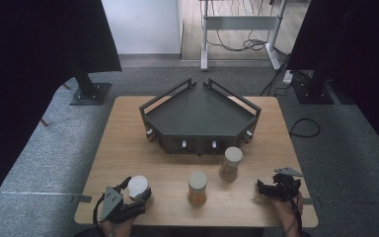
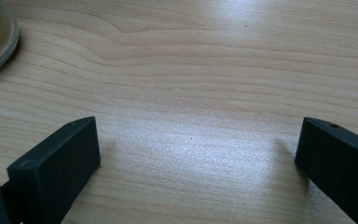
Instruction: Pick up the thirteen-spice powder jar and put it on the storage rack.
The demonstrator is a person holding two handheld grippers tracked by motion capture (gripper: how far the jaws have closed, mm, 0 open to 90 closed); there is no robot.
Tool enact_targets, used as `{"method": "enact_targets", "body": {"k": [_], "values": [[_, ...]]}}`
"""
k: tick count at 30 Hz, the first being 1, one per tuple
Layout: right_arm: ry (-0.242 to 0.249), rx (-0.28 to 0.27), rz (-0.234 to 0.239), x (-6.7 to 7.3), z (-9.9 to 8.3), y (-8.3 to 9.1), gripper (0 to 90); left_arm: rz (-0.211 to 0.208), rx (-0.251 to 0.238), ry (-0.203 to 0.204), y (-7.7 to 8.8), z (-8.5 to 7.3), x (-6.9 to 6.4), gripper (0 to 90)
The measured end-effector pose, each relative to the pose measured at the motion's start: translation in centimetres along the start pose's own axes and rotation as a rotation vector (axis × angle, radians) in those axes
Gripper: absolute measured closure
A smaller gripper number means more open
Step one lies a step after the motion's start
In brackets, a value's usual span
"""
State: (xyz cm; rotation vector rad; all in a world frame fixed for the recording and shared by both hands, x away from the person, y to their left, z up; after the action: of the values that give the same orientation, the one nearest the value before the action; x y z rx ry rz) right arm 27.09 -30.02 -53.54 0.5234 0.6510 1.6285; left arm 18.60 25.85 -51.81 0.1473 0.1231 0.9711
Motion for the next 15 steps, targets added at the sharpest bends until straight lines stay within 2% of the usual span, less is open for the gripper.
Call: {"method": "enact_targets", "body": {"k": [1,9,15], "values": [[0.000,0.000,0.000,0.00,0.00,0.00,0.0,0.000,-0.001,0.000,0.01,-0.02,-0.04,29.2],[0.001,0.000,0.001,-0.02,-0.02,0.02,0.0,0.029,0.003,-0.013,-0.06,0.10,-0.52,30.4],[0.001,0.000,0.001,-0.03,-0.02,0.02,0.0,0.038,0.010,0.001,-0.11,0.27,-0.52,30.5]]}}
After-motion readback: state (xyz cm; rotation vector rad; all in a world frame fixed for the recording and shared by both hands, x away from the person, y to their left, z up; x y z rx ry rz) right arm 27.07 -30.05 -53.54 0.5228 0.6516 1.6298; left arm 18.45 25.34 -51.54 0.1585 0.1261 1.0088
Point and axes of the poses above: each handheld gripper's, and its own axes: y roughly backward along the jaws, z roughly out of its top, x roughly to its left, the point moved 9 cm from there along -y, roughly forward along the jaws, and after that the axes turned 3 degrees about -z, right-handed, at the moved point
